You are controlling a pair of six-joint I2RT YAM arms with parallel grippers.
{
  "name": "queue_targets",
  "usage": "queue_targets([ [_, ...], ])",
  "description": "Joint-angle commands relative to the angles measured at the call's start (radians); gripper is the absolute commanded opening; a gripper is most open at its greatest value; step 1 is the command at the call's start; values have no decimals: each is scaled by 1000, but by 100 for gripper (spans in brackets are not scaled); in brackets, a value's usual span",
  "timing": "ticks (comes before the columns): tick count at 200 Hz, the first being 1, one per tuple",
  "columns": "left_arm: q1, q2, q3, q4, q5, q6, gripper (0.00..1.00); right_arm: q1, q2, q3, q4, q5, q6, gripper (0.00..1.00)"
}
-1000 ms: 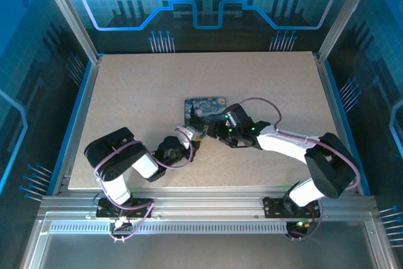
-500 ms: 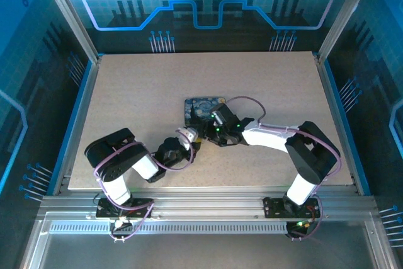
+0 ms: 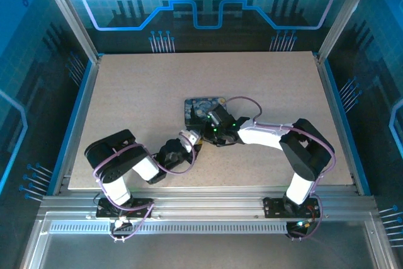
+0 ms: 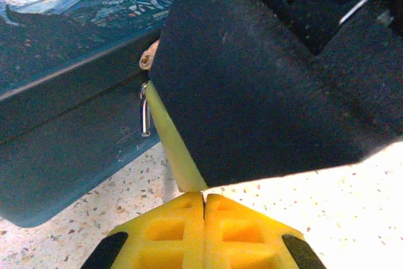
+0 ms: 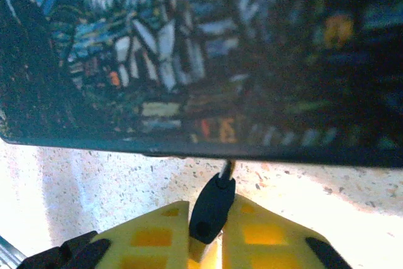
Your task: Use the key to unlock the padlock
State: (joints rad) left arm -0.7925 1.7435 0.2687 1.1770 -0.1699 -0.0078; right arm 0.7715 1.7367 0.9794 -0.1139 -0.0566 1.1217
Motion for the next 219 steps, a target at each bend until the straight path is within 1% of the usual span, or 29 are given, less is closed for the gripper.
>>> queue_targets([
  [1,-8,-23,9,40,-16,26,0,6,-20,-24,-28,49,-7,8],
  [25,-9,-19,9,42,-17,25,0,2,-47,-55,-6,54,-5,0],
  [36,-8,-18,8,44,-16,22,1,-3,-55,-69,7,51,-7,0],
  [47,-9,-16,6,47,-16,19,6,-10,-63,-84,22,42,-8,0],
  [60,-8,-18,1,53,-15,16,15,-22,-74,-94,48,31,-9,0],
  [75,-8,-22,-6,58,-15,7,24,-35,-89,-144,83,23,-14,0],
  [120,-6,-63,-20,16,9,-46,41,-73,-123,-233,207,-8,-30,0],
  [149,7,-96,-34,-4,32,-93,43,-98,-141,-263,248,-27,-57,0],
  [176,60,-151,-22,-82,85,-152,44,-117,-153,-272,269,-50,-85,0],
  [202,97,-203,19,-196,127,-171,43,-155,-149,-295,336,-131,-115,0],
  [219,108,-221,32,-224,134,-169,43,-186,-138,-285,342,-187,-161,0],
])
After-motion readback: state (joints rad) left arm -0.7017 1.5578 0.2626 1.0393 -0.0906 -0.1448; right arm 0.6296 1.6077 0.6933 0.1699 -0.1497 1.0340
